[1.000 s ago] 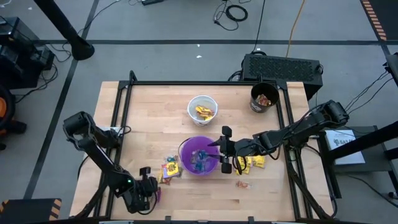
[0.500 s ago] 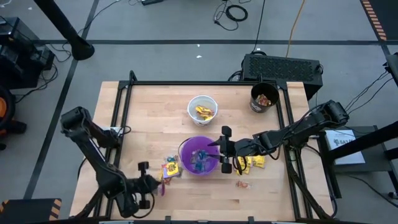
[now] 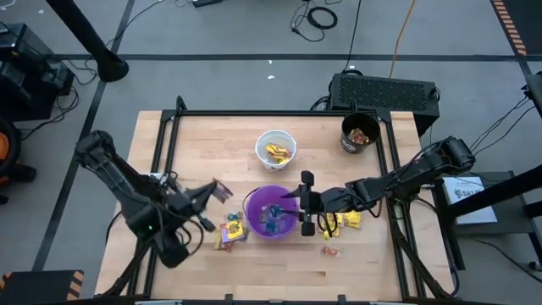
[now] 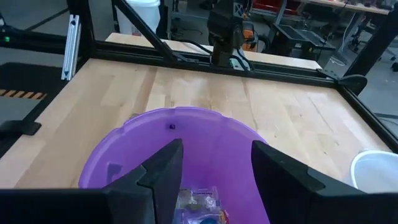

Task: Sort candy by brand, put in halloween buckets
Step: Put the violet candy into the black bucket

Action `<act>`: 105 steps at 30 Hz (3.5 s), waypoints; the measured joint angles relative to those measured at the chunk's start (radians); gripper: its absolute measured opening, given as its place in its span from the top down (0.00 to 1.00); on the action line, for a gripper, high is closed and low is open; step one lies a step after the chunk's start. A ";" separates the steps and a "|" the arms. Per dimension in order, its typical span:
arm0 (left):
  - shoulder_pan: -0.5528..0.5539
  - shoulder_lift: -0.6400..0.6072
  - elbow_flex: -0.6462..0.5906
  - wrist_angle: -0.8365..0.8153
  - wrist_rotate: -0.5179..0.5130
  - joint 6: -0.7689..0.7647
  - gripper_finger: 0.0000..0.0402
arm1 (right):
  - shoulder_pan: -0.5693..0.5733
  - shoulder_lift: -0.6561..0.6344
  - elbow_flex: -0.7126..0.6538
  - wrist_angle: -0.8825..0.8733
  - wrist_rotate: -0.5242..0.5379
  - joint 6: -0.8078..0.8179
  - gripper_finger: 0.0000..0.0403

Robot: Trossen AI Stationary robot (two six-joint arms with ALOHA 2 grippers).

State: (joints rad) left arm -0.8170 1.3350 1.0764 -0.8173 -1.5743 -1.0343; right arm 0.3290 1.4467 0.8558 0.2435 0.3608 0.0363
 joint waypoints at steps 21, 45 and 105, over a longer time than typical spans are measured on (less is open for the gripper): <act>0.053 0.011 -0.003 0.661 0.556 0.650 1.00 | 0.000 0.000 0.000 0.200 -0.155 0.065 0.55; 0.366 0.173 -0.002 1.204 0.734 1.358 1.00 | 0.043 0.000 0.000 0.387 0.146 0.054 0.42; 0.208 0.069 -0.002 0.983 0.365 1.268 0.43 | -0.738 -0.388 -0.238 -0.658 0.579 0.167 1.00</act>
State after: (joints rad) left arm -0.6086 1.4036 1.0748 0.1654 -1.2094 0.2340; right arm -0.4089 1.0584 0.6181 -0.4145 0.9402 0.2032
